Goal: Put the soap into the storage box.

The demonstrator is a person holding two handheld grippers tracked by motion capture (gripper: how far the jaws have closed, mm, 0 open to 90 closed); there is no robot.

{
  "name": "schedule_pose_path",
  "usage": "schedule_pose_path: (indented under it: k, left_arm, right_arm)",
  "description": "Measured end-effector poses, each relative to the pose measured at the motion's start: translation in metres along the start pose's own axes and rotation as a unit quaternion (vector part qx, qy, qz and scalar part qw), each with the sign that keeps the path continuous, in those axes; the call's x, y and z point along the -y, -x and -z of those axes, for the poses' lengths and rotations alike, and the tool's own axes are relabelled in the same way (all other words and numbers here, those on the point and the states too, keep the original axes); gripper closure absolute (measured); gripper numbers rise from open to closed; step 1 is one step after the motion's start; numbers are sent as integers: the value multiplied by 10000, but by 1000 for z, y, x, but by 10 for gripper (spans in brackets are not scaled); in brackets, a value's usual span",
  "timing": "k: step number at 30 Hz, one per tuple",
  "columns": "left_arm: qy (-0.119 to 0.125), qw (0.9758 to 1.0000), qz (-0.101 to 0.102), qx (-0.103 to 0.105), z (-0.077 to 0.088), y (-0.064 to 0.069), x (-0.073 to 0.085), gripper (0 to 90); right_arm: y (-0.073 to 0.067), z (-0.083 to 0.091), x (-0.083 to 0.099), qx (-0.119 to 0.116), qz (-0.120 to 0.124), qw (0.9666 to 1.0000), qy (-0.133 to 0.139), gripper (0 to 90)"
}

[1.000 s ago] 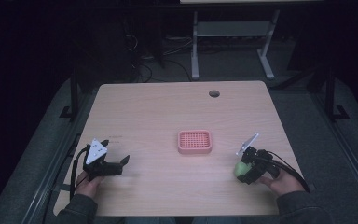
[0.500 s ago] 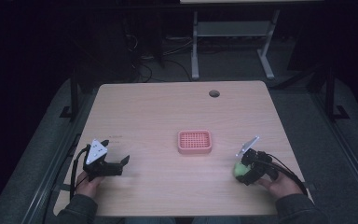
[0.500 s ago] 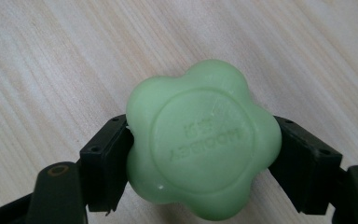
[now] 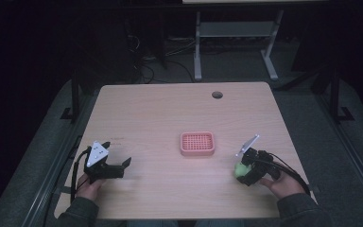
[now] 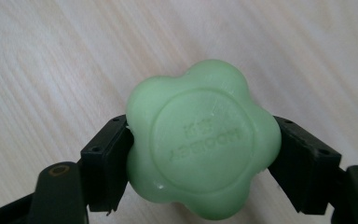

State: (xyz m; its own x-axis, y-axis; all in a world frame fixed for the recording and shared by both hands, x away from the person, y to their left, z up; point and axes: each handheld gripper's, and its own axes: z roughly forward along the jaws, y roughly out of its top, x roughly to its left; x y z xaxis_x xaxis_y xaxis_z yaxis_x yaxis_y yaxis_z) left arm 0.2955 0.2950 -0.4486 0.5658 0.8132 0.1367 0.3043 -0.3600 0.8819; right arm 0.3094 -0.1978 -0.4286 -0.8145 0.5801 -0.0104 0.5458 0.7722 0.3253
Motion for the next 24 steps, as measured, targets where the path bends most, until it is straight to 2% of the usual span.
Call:
schedule_pose_path:
  k: [9, 24]
  left_arm:
    - [-1, 10000, 31, 11, 0, 0, 0, 0]
    - [53, 9999, 110, 10, 0, 0, 0, 0]
  right_arm:
    - [0, 8, -21, -84, 160, 9998, -12, 264]
    - [2, 18, -75, -78, 527, 9985, -105, 263]
